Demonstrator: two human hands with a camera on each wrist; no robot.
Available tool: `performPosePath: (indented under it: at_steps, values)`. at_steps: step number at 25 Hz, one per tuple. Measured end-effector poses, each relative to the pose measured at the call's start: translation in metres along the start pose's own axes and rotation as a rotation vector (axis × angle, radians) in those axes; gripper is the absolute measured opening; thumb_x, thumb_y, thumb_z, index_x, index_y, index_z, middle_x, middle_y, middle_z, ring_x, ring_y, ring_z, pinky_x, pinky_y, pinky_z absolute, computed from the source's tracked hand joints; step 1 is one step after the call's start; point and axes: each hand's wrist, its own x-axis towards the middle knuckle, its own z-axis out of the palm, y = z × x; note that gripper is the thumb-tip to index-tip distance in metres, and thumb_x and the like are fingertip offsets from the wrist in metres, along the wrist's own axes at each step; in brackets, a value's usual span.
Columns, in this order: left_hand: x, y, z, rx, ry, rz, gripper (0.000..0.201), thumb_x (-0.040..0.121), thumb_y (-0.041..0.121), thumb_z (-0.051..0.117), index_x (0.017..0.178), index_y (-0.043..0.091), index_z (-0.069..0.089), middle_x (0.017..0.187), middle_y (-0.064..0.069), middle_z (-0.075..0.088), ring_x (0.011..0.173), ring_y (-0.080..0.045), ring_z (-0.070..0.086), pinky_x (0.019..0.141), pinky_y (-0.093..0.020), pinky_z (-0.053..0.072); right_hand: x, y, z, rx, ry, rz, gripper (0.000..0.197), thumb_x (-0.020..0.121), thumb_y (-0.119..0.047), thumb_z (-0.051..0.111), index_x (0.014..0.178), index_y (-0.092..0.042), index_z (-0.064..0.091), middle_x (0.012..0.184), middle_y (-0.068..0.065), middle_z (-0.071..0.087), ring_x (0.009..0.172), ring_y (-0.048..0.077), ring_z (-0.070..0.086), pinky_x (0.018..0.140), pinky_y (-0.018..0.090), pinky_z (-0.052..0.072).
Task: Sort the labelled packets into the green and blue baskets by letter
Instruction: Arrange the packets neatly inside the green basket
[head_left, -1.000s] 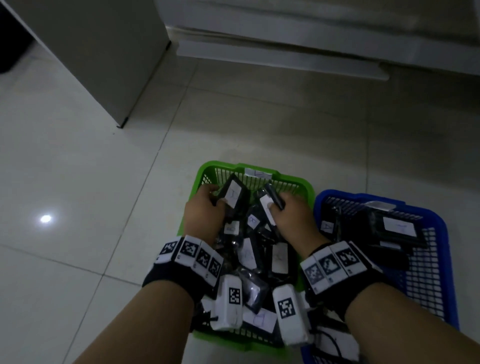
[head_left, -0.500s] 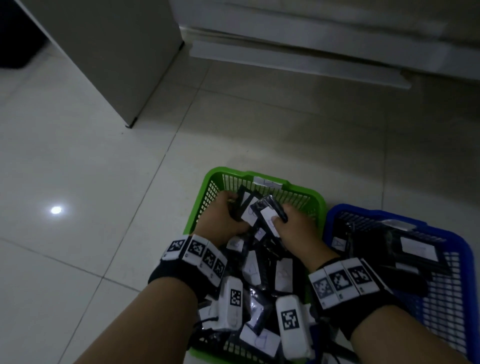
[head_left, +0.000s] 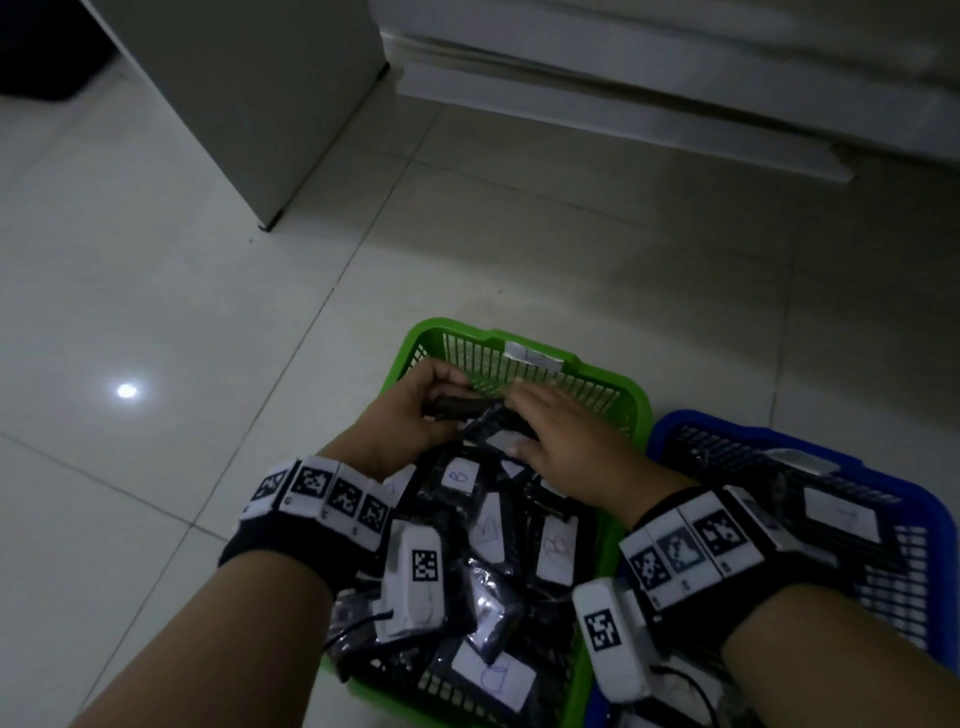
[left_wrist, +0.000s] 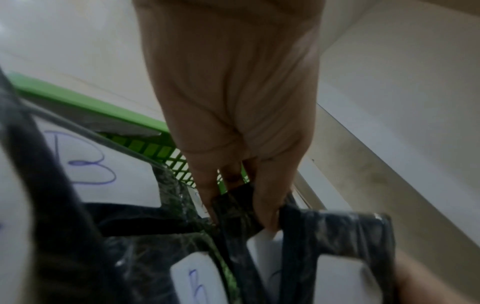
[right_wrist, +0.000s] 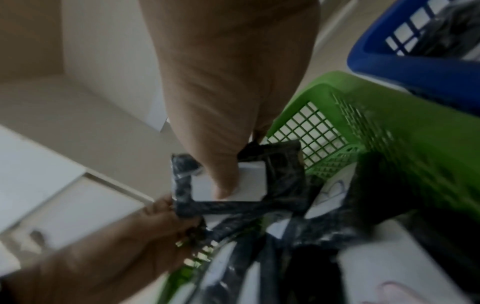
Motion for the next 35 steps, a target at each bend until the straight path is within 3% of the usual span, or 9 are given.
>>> performPosePath:
  at_steps: [2, 7, 11, 14, 16, 19, 23, 28, 35]
  values:
    - [0.002, -0.005, -0.002, 0.030, 0.028, 0.027, 0.045, 0.074, -0.009, 0.070, 0.102, 0.020, 0.049, 0.107, -0.014, 0.063, 0.101, -0.024, 0.061, 0.093, -0.040, 0.050, 0.002, -0.007, 0.004, 0.089, 0.038, 0.043, 0.044, 0.087, -0.021, 0.062, 0.125, -0.022, 0.040, 0.125, 0.003, 0.050, 0.116, 0.024, 0.047, 0.091, 0.035, 0.043]
    - [-0.005, -0.023, -0.019, 0.582, 0.466, 0.202, 0.057, 0.075, 0.002, 0.068, 0.128, 0.017, 0.053, 0.128, -0.010, 0.043, 0.119, -0.025, 0.045, 0.104, -0.035, 0.040, 0.011, -0.018, 0.017, -0.264, 0.058, 0.215, 0.069, 0.092, -0.021, 0.052, 0.149, -0.024, 0.013, 0.135, 0.012, 0.039, 0.120, 0.030, 0.039, 0.090, 0.043, 0.047]
    - [-0.018, -0.031, -0.022, 0.284, 0.312, -0.038, 0.067, 0.089, 0.005, 0.053, 0.147, 0.024, 0.027, 0.144, 0.000, 0.039, 0.129, -0.014, 0.042, 0.100, -0.020, 0.032, 0.028, -0.027, 0.019, -0.263, -0.187, 0.324, 0.064, 0.094, -0.024, 0.044, 0.149, -0.022, 0.012, 0.139, 0.013, 0.035, 0.125, 0.033, 0.036, 0.096, 0.043, 0.043]
    - [-0.021, -0.033, -0.028, 0.275, 0.287, -0.029, 0.066, 0.092, 0.009, 0.052, 0.147, 0.031, 0.025, 0.143, 0.005, 0.042, 0.121, -0.004, 0.043, 0.097, -0.016, 0.031, 0.046, -0.029, 0.006, -0.084, -0.011, 0.308, 0.045, 0.095, -0.028, 0.048, 0.136, -0.014, 0.036, 0.124, 0.013, 0.053, 0.106, 0.030, 0.054, 0.080, 0.035, 0.048]
    - [-0.021, -0.034, -0.031, 0.265, 0.269, -0.040, 0.067, 0.091, 0.004, 0.050, 0.148, 0.031, 0.026, 0.144, 0.006, 0.043, 0.120, -0.001, 0.041, 0.097, -0.013, 0.029, 0.053, -0.031, 0.001, 0.006, 0.044, 0.235, 0.045, 0.090, -0.022, 0.057, 0.132, -0.020, 0.042, 0.123, 0.008, 0.055, 0.110, 0.027, 0.052, 0.085, 0.035, 0.046]
    - [-0.021, -0.034, -0.032, 0.281, 0.243, -0.040, 0.073, 0.089, -0.004, 0.047, 0.148, 0.031, 0.025, 0.146, 0.006, 0.040, 0.127, -0.004, 0.039, 0.099, -0.012, 0.027, 0.065, -0.031, -0.008, -0.082, -0.203, 0.152, 0.043, 0.088, -0.026, 0.062, 0.127, -0.033, 0.046, 0.129, 0.000, 0.050, 0.120, 0.024, 0.039, 0.097, 0.037, 0.037]
    - [-0.023, -0.034, -0.034, 0.209, 0.187, -0.053, 0.077, 0.088, -0.008, 0.046, 0.148, 0.033, 0.021, 0.147, 0.005, 0.039, 0.130, -0.009, 0.040, 0.106, -0.021, 0.032, 0.097, -0.036, -0.005, -0.265, -0.478, 0.094, 0.048, 0.089, -0.038, 0.059, 0.133, -0.034, 0.041, 0.137, -0.001, 0.042, 0.124, 0.027, 0.034, 0.105, 0.039, 0.031]
    - [-0.023, -0.038, -0.036, 0.125, 0.176, -0.069, 0.077, 0.090, -0.008, 0.043, 0.147, 0.040, 0.023, 0.142, 0.008, 0.043, 0.123, -0.009, 0.048, 0.097, -0.017, 0.038, 0.113, -0.046, 0.008, -0.347, -0.560, 0.064, 0.057, 0.091, -0.029, 0.055, 0.143, -0.029, 0.033, 0.147, -0.002, 0.034, 0.129, 0.027, 0.034, 0.105, 0.035, 0.030]
    - [-0.020, -0.041, -0.034, 0.163, 0.181, -0.025, 0.078, 0.088, -0.012, 0.040, 0.148, 0.034, 0.021, 0.143, 0.005, 0.042, 0.127, -0.011, 0.045, 0.108, -0.026, 0.036, 0.118, -0.037, 0.012, -0.409, -0.719, 0.300, 0.076, 0.087, -0.032, 0.057, 0.150, -0.028, 0.015, 0.159, 0.000, 0.000, 0.143, 0.029, 0.019, 0.108, 0.039, 0.031]
